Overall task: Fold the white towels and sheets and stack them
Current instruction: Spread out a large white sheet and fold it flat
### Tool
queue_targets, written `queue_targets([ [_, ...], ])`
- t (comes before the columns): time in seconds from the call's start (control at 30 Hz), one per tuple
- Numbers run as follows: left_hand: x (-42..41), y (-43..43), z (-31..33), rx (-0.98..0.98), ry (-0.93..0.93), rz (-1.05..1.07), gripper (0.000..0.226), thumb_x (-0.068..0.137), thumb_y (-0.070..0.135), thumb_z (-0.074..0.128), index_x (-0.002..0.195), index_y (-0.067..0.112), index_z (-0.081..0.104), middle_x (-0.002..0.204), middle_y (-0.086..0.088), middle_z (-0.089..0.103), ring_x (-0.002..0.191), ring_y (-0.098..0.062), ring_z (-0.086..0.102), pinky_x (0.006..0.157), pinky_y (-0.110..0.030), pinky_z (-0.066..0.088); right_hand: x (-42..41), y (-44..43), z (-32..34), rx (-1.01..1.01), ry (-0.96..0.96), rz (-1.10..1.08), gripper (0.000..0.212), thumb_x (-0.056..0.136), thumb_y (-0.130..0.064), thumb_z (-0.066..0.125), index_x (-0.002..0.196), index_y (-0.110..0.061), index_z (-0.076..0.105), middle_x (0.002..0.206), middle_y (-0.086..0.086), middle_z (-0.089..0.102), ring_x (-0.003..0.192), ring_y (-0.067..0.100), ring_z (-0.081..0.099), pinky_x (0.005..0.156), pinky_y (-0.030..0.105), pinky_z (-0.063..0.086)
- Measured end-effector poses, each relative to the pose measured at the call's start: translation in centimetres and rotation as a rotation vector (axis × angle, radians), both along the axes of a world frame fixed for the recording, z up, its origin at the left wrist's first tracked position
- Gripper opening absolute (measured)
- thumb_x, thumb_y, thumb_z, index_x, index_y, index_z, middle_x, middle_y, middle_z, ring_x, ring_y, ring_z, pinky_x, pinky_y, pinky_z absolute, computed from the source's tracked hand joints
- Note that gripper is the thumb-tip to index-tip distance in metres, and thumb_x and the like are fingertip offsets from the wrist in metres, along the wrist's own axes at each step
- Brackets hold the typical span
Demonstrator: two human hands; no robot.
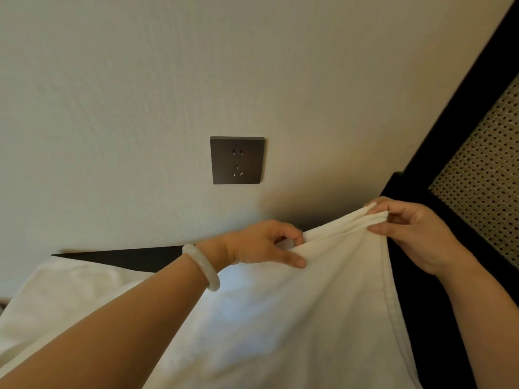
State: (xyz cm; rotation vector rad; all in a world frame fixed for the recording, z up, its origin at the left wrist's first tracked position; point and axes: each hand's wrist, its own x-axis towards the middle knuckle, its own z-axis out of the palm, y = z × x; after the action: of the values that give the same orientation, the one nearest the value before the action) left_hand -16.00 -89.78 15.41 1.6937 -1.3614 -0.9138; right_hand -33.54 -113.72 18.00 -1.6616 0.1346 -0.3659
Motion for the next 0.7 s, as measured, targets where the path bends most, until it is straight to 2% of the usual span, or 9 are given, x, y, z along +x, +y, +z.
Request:
queue_targets([
  [0.1, 0.2, -0.4, 0.2, -0.089, -0.23, 0.126, 0.017, 0.088, 0.033, 0.072, 0.078, 0.032, 0.058, 0.084, 0.013, 0.053, 0.076, -0.006, 0.05, 0.074, -0.021, 0.043, -0.2, 0.2, -0.1, 0.043, 0.044, -0.059, 0.015, 0.073, -0.008, 0.07, 0.084, -0.014, 0.077, 0.092, 0.001, 0.071, 0.087, 0.014, 0.069, 0.076, 0.019, 0.055],
  [0.23, 0.1, 0.2, -0.1, -0.242, -0.431, 0.175, 0.024, 0.089, 0.035, 0.07, 0.076, 0.024, 0.053, 0.076, 0.007, 0.048, 0.065, -0.005, 0.044, 0.065, -0.018, 0.036, -0.4, 0.6, -0.5, 0.04, 0.097, -0.133, 0.017, 0.078, -0.019, 0.067, 0.09, -0.014, 0.078, 0.092, 0.006, 0.075, 0.086, 0.014, 0.071, 0.073, 0.02, 0.056],
  [0.3, 0.5, 1.3, -0.6, -0.237, -0.42, 0.154, 0.031, 0.089, 0.037, 0.069, 0.069, 0.026, 0.048, 0.067, 0.01, 0.042, 0.062, -0.007, 0.04, 0.062, -0.018, 0.035, -0.8, 0.7, -0.7, 0.049, 0.101, -0.174, 0.02, 0.081, -0.02, 0.065, 0.092, -0.008, 0.077, 0.096, 0.011, 0.075, 0.087, 0.017, 0.071, 0.074, 0.022, 0.057],
  [0.37, 1.4, 3.2, -1.4, -0.139, -0.375, 0.121, 0.036, 0.088, 0.04, 0.069, 0.064, 0.029, 0.045, 0.062, 0.011, 0.038, 0.059, -0.006, 0.037, 0.059, -0.018, 0.032, -1.5, 0.5, -0.9, 0.073, 0.086, -0.233, 0.021, 0.084, -0.018, 0.063, 0.096, -0.004, 0.074, 0.097, 0.014, 0.075, 0.086, 0.019, 0.071, 0.074, 0.022, 0.058],
  [0.43, 2.2, 5.8, -2.5, 0.01, -0.344, 0.084, 0.039, 0.087, 0.044, 0.07, 0.062, 0.027, 0.044, 0.062, 0.011, 0.041, 0.058, -0.005, 0.038, 0.056, -0.017, 0.031, -2.2, 0.1, -1.3, 0.108, 0.069, -0.295, 0.019, 0.089, -0.011, 0.061, 0.1, 0.0, 0.072, 0.096, 0.014, 0.075, 0.084, 0.018, 0.071, 0.073, 0.021, 0.058],
  [0.53, 3.0, 9.9, -3.8, 0.172, -0.29, 0.114, 0.033, 0.083, 0.051, 0.069, 0.064, 0.028, 0.053, 0.066, 0.017, 0.049, 0.059, -0.003, 0.043, 0.057, -0.015, 0.033, -3.2, -0.4, -1.9, 0.116, 0.068, -0.385, 0.016, 0.091, -0.006, 0.059, 0.1, -0.003, 0.072, 0.093, 0.009, 0.076, 0.082, 0.015, 0.071, 0.072, 0.018, 0.057],
  [0.6, 3.6, 12.5, -4.1, 0.194, -0.29, 0.203, 0.037, 0.082, 0.055, 0.067, 0.065, 0.023, 0.056, 0.063, 0.017, 0.049, 0.058, -0.002, 0.043, 0.057, -0.015, 0.033, -4.1, -0.6, -2.0, 0.115, 0.056, -0.428, 0.017, 0.089, -0.009, 0.062, 0.1, -0.001, 0.072, 0.092, 0.008, 0.076, 0.082, 0.014, 0.071, 0.072, 0.017, 0.057],
  [0.7, 4.7, 16.2, -3.5, 0.073, -0.342, 0.41, 0.058, 0.08, 0.068, 0.064, 0.062, 0.016, 0.046, 0.054, 0.011, 0.038, 0.051, -0.003, 0.035, 0.05, -0.018, 0.029, -6.1, -1.3, -1.5, 0.117, 0.047, -0.402, 0.029, 0.076, -0.024, 0.073, 0.101, -0.009, 0.075, 0.095, 0.011, 0.076, 0.083, 0.018, 0.073, 0.073, 0.023, 0.058],
])
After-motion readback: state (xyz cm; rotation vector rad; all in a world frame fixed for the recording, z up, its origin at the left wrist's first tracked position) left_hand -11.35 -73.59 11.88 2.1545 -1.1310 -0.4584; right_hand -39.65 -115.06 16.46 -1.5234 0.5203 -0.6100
